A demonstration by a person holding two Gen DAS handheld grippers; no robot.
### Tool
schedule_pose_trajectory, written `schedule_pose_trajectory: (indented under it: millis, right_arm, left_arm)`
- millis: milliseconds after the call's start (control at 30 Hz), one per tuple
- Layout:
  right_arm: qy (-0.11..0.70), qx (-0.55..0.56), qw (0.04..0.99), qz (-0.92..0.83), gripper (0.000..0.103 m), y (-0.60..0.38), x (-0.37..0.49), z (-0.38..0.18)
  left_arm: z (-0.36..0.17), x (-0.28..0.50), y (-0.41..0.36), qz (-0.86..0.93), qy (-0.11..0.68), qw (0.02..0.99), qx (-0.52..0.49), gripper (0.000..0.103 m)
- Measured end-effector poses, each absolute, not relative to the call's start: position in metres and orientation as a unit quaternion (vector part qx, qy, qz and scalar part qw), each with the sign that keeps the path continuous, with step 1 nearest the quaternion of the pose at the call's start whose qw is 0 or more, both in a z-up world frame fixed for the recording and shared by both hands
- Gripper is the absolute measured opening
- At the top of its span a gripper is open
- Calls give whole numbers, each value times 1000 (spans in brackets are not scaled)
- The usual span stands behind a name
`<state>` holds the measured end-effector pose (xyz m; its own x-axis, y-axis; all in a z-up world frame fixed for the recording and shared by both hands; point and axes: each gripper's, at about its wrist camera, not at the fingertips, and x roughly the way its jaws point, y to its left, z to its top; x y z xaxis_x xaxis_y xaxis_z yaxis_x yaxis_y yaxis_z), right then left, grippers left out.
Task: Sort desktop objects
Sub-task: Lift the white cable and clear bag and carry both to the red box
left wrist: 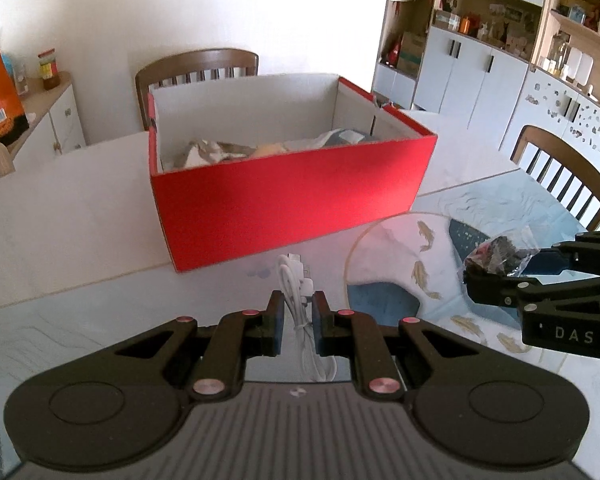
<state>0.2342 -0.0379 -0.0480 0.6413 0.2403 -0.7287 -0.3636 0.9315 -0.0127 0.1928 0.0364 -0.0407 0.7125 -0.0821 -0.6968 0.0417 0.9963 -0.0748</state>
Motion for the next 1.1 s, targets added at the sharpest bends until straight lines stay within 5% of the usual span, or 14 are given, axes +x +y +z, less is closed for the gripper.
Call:
schedule_pose_trajectory:
  millis: [700, 1100]
  right_arm:
    - [351, -64, 915, 190, 41, -21, 231, 18]
    - [365, -64, 909, 189, 41, -23, 234, 1]
  left_arm:
    - [19, 181, 53, -37, 333, 942, -29, 13]
    - [-34, 187, 65, -58, 397, 915, -27, 14]
